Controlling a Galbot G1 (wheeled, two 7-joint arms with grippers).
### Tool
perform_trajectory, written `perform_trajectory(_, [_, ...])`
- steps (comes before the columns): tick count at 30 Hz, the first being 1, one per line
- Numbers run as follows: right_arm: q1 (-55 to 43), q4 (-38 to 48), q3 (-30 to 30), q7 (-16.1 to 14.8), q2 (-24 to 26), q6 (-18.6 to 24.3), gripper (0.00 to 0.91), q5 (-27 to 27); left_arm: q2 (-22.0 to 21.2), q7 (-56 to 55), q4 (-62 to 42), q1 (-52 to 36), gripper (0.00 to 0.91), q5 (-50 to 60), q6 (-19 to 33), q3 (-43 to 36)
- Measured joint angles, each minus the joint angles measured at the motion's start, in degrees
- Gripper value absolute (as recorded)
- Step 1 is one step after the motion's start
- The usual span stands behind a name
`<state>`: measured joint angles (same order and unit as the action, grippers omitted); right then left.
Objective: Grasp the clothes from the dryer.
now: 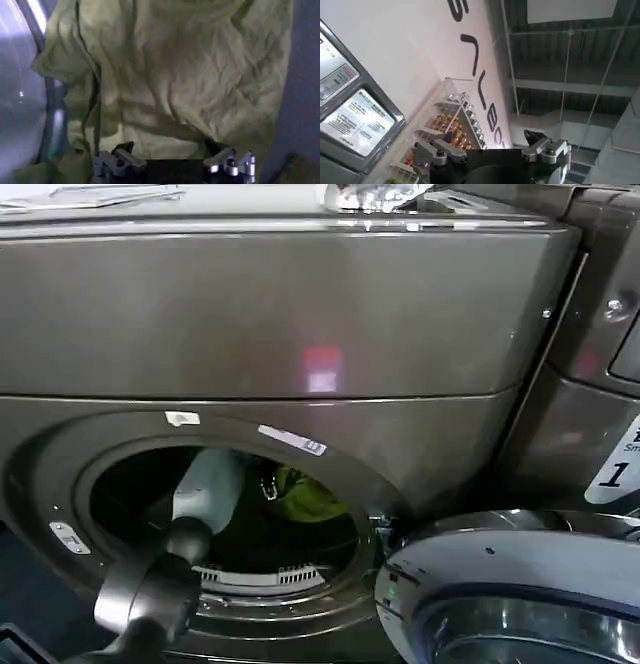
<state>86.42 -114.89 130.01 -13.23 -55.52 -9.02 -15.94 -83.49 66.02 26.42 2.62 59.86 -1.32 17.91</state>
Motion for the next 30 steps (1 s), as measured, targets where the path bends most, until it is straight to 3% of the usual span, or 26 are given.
perform_trajectory(14, [-0.24,-0.33,-0.45,0.00,-0.25,0.05,0.907,0.00,0.51,-0.12,-0.38,0.27,0.182,-0.44,-0.40,0.09])
perform_trajectory(16, [-0.30,-0.37,-0.57,0.00,-0.33,0.06,0.907,0.01,0.68,-0.14,-0.45,0.23,0.114,-0.54,-0.40,0.11])
perform_trajectory(17, [-0.34,-0.40,-0.64,0.00,-0.36,0.06,0.907,0.02,0.74,-0.15,-0.47,0.25,0.011,-0.57,-0.40,0.13])
perform_trajectory(18, [-0.35,-0.41,-0.68,0.00,-0.36,0.06,0.907,0.02,0.76,-0.16,-0.48,0.25,0.000,-0.57,-0.38,0.17])
perform_trajectory(30, [-0.27,-0.16,-0.45,-0.02,-0.36,0.21,0.907,0.04,0.70,-2.18,-0.05,-0.09,0.000,-1.37,0.66,0.35])
